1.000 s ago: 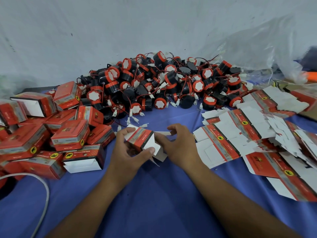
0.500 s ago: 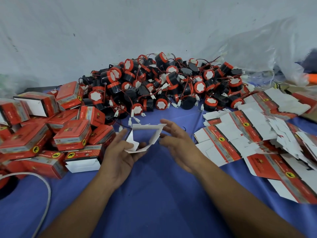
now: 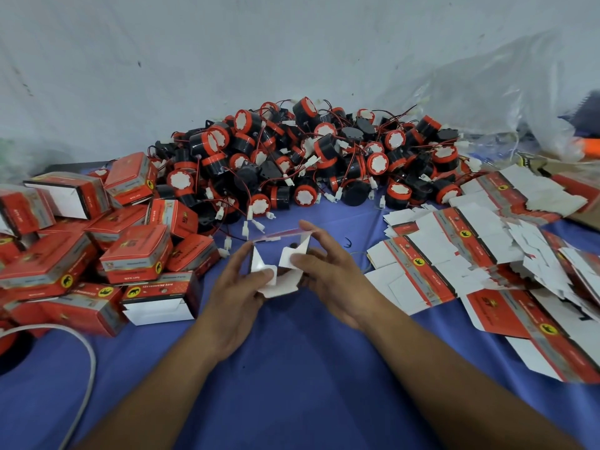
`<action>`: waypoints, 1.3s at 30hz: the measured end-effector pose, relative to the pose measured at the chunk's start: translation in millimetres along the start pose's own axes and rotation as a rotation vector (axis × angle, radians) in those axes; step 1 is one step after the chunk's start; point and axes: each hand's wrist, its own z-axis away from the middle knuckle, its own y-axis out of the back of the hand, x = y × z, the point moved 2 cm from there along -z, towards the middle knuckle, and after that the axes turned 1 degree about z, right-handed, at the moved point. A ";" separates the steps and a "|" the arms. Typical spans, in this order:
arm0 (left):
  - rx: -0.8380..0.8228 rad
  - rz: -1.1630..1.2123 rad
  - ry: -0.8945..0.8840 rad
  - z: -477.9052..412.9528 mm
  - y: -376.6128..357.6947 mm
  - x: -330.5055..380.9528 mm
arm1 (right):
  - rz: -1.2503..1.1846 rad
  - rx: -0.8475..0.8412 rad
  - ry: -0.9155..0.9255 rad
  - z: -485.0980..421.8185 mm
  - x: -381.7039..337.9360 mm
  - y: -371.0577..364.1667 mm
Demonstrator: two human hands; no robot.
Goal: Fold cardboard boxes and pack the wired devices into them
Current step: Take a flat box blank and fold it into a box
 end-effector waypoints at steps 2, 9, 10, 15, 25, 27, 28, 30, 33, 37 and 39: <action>-0.005 -0.084 -0.028 2.0 -4.3 -1.8 | 0.069 0.086 0.043 -1.3 0.5 3.0; 0.111 -0.442 -0.165 6.5 -1.7 -8.6 | 0.195 0.069 0.069 -2.2 -3.1 10.1; 0.092 -0.456 -0.193 6.9 -0.8 -9.4 | 0.200 0.049 0.054 -1.6 -4.5 10.1; 0.108 -0.413 -0.212 6.9 -0.9 -6.6 | 0.206 -0.022 -0.007 2.1 -10.5 8.2; 0.044 -0.757 -0.343 14.4 -11.0 4.2 | 0.052 0.032 0.000 1.9 -9.0 8.4; -0.032 -0.838 -0.391 15.7 -11.6 3.0 | 0.052 0.073 -0.009 2.0 -10.1 10.1; -0.049 -0.852 -0.403 16.4 -13.3 2.1 | 0.055 0.084 -0.020 2.1 -10.2 10.6; -0.023 -0.802 -0.409 14.6 -13.5 -1.5 | 0.077 0.092 -0.027 2.7 -10.0 9.2; 0.059 -0.664 -0.424 12.5 -9.6 -3.0 | 0.164 0.103 0.012 4.6 -9.9 3.6; 0.114 -0.530 -0.419 10.8 -4.1 -0.5 | 0.314 0.065 0.054 6.9 -11.3 -2.7; 0.142 -0.549 -0.428 11.4 -4.3 1.6 | 0.373 0.014 0.080 8.1 -12.4 -6.8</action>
